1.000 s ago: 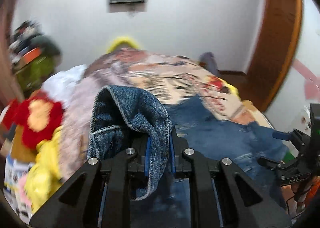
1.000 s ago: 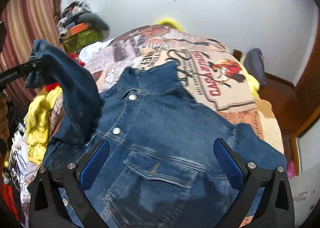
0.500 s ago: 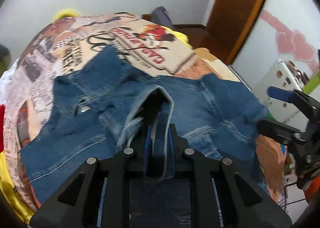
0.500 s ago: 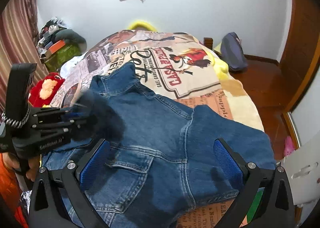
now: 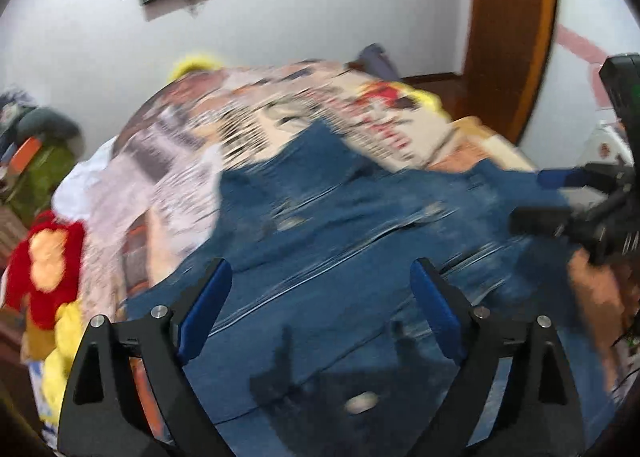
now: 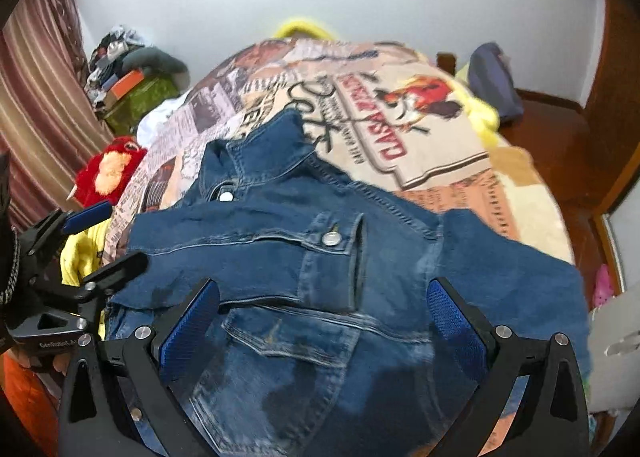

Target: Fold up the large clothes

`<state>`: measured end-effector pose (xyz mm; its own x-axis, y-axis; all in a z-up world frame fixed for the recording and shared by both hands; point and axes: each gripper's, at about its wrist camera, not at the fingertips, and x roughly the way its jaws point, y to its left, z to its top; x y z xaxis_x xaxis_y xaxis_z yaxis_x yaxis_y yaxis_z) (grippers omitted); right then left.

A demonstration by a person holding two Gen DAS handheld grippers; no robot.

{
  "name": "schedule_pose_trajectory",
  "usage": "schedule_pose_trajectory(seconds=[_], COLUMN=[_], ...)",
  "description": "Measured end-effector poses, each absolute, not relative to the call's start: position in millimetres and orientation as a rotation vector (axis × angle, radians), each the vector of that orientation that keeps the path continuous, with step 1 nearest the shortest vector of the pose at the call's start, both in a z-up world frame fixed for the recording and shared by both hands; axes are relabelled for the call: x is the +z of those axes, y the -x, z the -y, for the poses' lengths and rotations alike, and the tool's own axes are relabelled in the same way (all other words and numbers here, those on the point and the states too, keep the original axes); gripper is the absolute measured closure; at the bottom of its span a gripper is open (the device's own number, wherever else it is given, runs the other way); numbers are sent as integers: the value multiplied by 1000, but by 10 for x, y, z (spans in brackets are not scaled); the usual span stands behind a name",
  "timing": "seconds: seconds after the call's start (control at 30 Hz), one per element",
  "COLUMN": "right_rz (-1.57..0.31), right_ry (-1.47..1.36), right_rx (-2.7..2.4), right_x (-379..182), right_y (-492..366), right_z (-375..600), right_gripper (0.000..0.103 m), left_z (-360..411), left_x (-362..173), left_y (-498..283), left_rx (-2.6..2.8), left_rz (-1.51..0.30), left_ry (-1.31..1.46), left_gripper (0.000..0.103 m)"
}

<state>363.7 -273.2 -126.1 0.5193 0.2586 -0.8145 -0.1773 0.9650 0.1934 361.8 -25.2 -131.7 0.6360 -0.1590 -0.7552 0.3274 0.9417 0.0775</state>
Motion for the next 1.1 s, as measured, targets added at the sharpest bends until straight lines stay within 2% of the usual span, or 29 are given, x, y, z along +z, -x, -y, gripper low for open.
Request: schedule_pose_trajectory(seconds=[0.3,0.33,0.37,0.43,0.5,0.57,0.63,0.73,0.97,1.1], right_rz=[-1238,-1263,-1279,-1320,-1306,-1286,-1278,-1221,-1000,-940], right_ry=[-121,-137,-144,-154,-161,-144,-126,-66,-29,-8], right_rx=[241,220,213,229,241,246,235,237,306,301], right_x=[-2010,-2101,-2153,-2278,-2331,-2317,-2255,-2055,-1254,-1013], right_y=[-4288,-4354,-4390,-4452,-4470,-4472,-4485,-4477,-4164,-3971], right_z=[2521,2540,2543,2517,2482,2429,2366,2264,2203,2302], right_gripper=[3,8,19,32,37,59,74,81,82,82], left_z=[-1054,-1134,-1242,-1429,-1576,-1676,-1714,-1744,-1823,-1765], left_x=[-2044,-2099,-2184,-2341,-2493,-2644,-2758,-2809,-2750,-2685], left_y=[-3448,-3412,-3361,-3268,-3191,-3139,-3119,-3109,-3225,-3236], left_rx=[-38,-24,-3,33,53,63,86,90,156,146], left_rz=[-1037,-1052,-1069,-1098,-1130,-1162,-1190,-1187,-1185,-1172], left_ry=[-132,-123,-107,-65,-20,25,39,59,29,23], left_gripper=[12,12,12,12,12,12,12,12,12,12])
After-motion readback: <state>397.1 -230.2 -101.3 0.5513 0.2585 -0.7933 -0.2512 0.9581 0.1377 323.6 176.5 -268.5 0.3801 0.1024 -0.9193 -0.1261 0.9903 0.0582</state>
